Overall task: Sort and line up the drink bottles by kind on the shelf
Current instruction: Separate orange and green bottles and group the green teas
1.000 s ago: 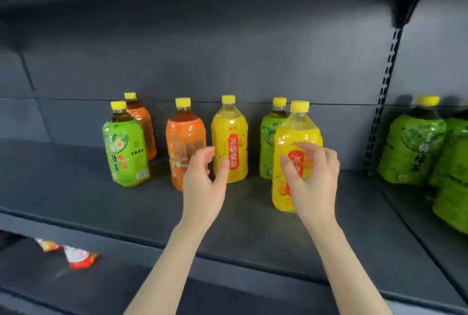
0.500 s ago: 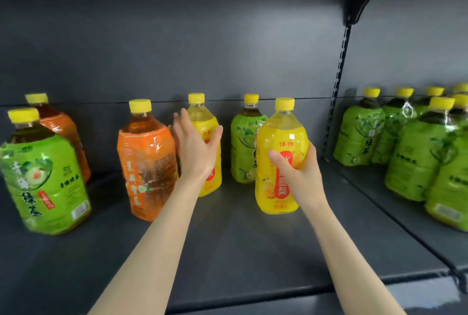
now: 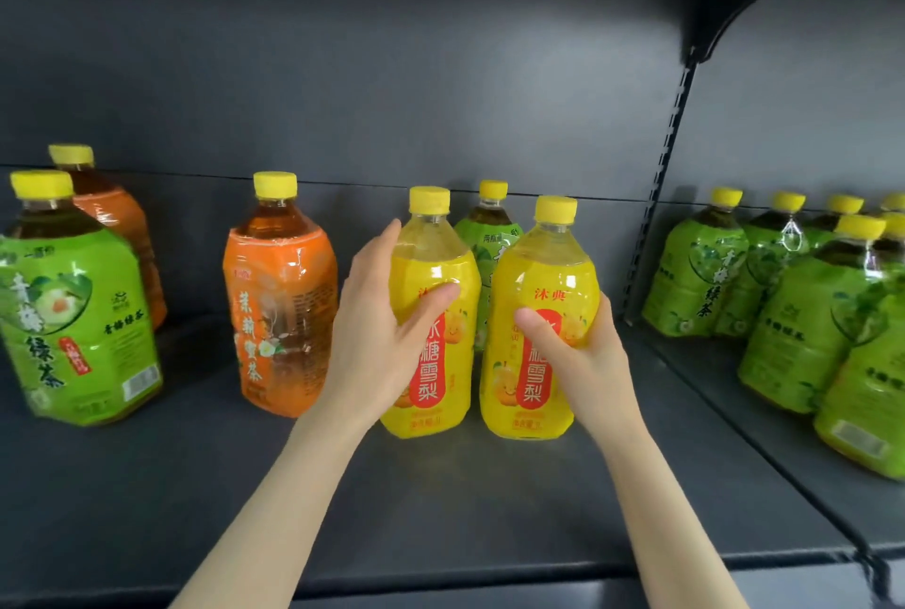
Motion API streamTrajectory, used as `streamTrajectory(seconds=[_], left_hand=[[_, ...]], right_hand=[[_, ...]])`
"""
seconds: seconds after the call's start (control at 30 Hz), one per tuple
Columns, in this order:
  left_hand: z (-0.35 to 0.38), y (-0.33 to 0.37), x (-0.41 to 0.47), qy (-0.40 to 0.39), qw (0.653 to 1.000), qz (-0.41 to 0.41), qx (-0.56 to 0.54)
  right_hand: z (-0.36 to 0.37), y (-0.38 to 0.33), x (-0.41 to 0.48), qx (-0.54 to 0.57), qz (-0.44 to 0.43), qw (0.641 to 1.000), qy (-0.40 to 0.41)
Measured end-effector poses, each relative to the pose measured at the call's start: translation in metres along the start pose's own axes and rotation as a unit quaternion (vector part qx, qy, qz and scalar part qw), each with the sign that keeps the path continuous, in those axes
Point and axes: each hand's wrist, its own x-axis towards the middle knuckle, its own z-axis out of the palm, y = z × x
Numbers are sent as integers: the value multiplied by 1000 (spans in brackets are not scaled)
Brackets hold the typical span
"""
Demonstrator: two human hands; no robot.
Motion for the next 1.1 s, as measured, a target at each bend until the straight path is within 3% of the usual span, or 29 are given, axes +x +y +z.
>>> streamTrajectory(seconds=[0.17, 0.3, 0.7, 0.9, 1.1], left_hand=[[-9, 14, -29, -23, 967, -168, -191], [-8, 14, -37, -77, 932, -263, -236], [-20, 35, -79, -55, 930, -200, -303], [7, 80, -97, -112, 930, -156, -312], [67, 143, -132, -189, 902, -150, -358]], right_hand=[[-4, -1, -19, 65, 16, 997, -48], [1, 2, -29, 104, 36, 994, -26], [-5, -23, -99, 91, -14, 985, 145], [-62, -45, -135, 57, -13, 975, 216], [-152, -54, -175, 23, -16, 956, 293]])
